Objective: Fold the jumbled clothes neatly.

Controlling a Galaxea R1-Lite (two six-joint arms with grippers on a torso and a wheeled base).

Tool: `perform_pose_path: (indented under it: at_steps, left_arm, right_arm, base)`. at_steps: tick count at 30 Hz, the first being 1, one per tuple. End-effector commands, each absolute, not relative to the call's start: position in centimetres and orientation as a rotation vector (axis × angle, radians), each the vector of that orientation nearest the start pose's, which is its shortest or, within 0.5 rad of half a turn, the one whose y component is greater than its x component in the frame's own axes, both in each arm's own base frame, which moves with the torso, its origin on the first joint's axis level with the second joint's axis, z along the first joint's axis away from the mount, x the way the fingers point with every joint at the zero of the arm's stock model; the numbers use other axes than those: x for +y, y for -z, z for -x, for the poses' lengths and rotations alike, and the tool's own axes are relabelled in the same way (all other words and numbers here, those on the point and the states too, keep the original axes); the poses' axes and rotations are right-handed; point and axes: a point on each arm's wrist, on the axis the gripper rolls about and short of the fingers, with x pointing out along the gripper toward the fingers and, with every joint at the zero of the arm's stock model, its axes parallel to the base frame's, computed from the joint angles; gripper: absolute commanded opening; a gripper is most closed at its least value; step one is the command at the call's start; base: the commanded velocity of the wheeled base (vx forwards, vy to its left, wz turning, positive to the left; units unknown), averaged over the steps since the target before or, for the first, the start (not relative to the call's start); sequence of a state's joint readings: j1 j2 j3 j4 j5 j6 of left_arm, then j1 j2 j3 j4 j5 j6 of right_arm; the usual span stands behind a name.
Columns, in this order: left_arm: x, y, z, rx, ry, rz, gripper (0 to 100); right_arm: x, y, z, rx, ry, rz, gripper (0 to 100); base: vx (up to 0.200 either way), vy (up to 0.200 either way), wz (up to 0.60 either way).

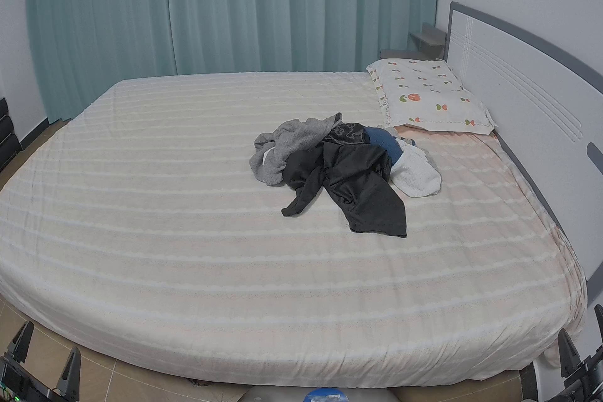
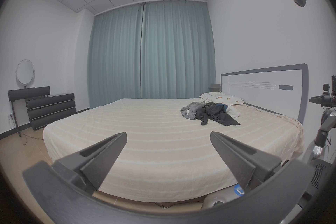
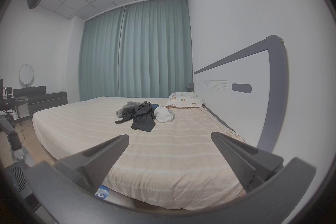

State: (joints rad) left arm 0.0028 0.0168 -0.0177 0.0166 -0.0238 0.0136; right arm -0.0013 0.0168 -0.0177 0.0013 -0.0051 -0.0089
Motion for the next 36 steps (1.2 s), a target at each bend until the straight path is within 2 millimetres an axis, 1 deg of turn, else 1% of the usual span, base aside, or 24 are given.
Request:
perform_pose_path:
  at_steps: [1, 6, 7, 8, 9, 10, 11, 12, 14, 15, 16, 17, 18, 20, 21, 22, 23, 25, 26, 28, 29, 31, 32, 36]
  left_arm:
    - [-0.1, -7.5, 2.3, 0.014, 0.022, -0.014, 100]
    - [-0.1, -7.5, 2.3, 0.014, 0.020, -0.014, 100]
    - [-0.1, -7.5, 2.3, 0.014, 0.022, -0.014, 100]
    - [-0.1, -7.5, 2.3, 0.014, 0.022, -0.014, 100]
    - [-0.1, -7.5, 2.3, 0.014, 0.022, -0.014, 100]
    - [-0.1, -7.5, 2.3, 0.014, 0.022, -0.014, 100]
    - [-0.1, -7.5, 2.3, 0.014, 0.022, -0.014, 100]
    - [-0.1, -7.5, 2.3, 0.014, 0.022, -0.014, 100]
    - [-0.1, -7.5, 2.3, 0.014, 0.022, -0.014, 100]
    - [-0.1, -7.5, 2.3, 0.014, 0.022, -0.014, 100]
    - [-0.1, -7.5, 2.3, 0.014, 0.022, -0.014, 100]
    - [-0.1, -7.5, 2.3, 0.014, 0.022, -0.014, 100]
    - [-0.1, -7.5, 2.3, 0.014, 0.020, -0.014, 100]
    - [-0.1, -7.5, 2.3, 0.014, 0.022, -0.014, 100]
    - [-0.1, -7.5, 2.3, 0.014, 0.022, -0.014, 100]
    - [-0.1, -7.5, 2.3, 0.014, 0.022, -0.014, 100]
    - [-0.1, -7.5, 2.3, 0.014, 0.022, -0.014, 100]
    - [-0.1, -7.5, 2.3, 0.014, 0.022, -0.014, 100]
    - [-0.1, -7.5, 2.3, 0.014, 0.022, -0.014, 100]
    - [-0.1, -7.5, 2.3, 0.014, 0.022, -0.014, 100]
    - [-0.1, -7.5, 2.3, 0.014, 0.020, -0.014, 100]
    - [-0.1, -7.5, 2.3, 0.014, 0.022, -0.014, 100]
    - [-0.1, -7.5, 2.3, 0.014, 0.022, -0.014, 100]
    - [-0.1, -7.5, 2.3, 0.014, 0.022, -0.014, 100]
  right_arm:
    - [0.0, -7.6, 2.3, 0.006, 0.005, 0.015, 100]
    - [0.0, -7.6, 2.3, 0.009, -0.006, 0.040, 100]
    - [0.0, -8.6, 2.5, -0.028, -0.027, 0.036, 100]
    - [0.1, -11.3, 2.9, -0.082, -0.055, 0.015, 100]
    - [0.1, -13.8, 3.0, -0.096, -0.062, -0.014, 100]
    - [0.1, -15.1, 2.6, -0.072, -0.069, -0.034, 100]
    - [0.1, -15.3, 2.3, -0.052, -0.075, -0.037, 100]
    - [0.1, -15.3, 1.3, 0.012, -0.083, -0.037, 100]
    - [0.2, -14.4, 0.0, 0.129, -0.125, -0.033, 100]
    - [0.3, -13.9, -1.0, 0.204, -0.171, -0.042, 100]
    - [0.4, -13.7, -1.8, 0.259, -0.193, -0.049, 100]
    - [0.5, -13.7, -2.0, 0.273, -0.202, -0.052, 100]
    - [0.6, -14.0, -3.7, 0.354, -0.221, -0.089, 100]
    - [0.8, -14.4, -5.9, 0.431, -0.219, -0.150, 100]
    - [1.0, -14.6, -7.7, 0.479, -0.222, -0.184, 100]
    - [1.0, -14.6, -7.7, 0.479, -0.222, -0.184, 100]
    - [1.3, -14.6, -10.9, 0.549, -0.227, -0.223, 100]
    - [1.5, -13.9, -13.5, 0.599, -0.219, -0.241, 100]
    - [1.7, -13.4, -15.6, 0.622, -0.215, -0.247, 100]
    - [1.9, -12.6, -17.7, 0.648, -0.213, -0.253, 100]
    - [2.4, -11.7, -20.1, 0.676, -0.217, -0.260, 100]
    - [3.1, -10.3, -23.0, 0.694, -0.217, -0.270, 100]
    - [3.4, -9.4, -24.8, 0.698, -0.211, -0.287, 100]
    - [4.3, -5.9, -30.0, 0.713, -0.142, -0.338, 100]
  base:
    - [0.000, 0.000, 0.00]
    - [0.000, 0.000, 0.00]
    - [0.000, 0.000, 0.00]
    - [0.000, 0.000, 0.00]
    - [0.000, 0.000, 0.00]
    - [0.000, 0.000, 0.00]
    - [0.000, 0.000, 0.00]
    - [0.000, 0.000, 0.00]
    - [0.000, 0.000, 0.00]
    - [0.000, 0.000, 0.00]
    - [0.000, 0.000, 0.00]
    - [0.000, 0.000, 0.00]
    - [0.000, 0.000, 0.00]
    - [0.000, 0.000, 0.00]
    - [0.000, 0.000, 0.00]
    - [0.000, 0.000, 0.00]
    - [0.000, 0.000, 0.00]
    - [0.000, 0.000, 0.00]
    - [0.000, 0.000, 0.00]
    - [0.000, 0.000, 0.00]
    - [0.000, 0.000, 0.00]
    - [0.000, 0.000, 0.00]
    - [0.000, 0.000, 0.00]
    - [0.000, 0.000, 0.00]
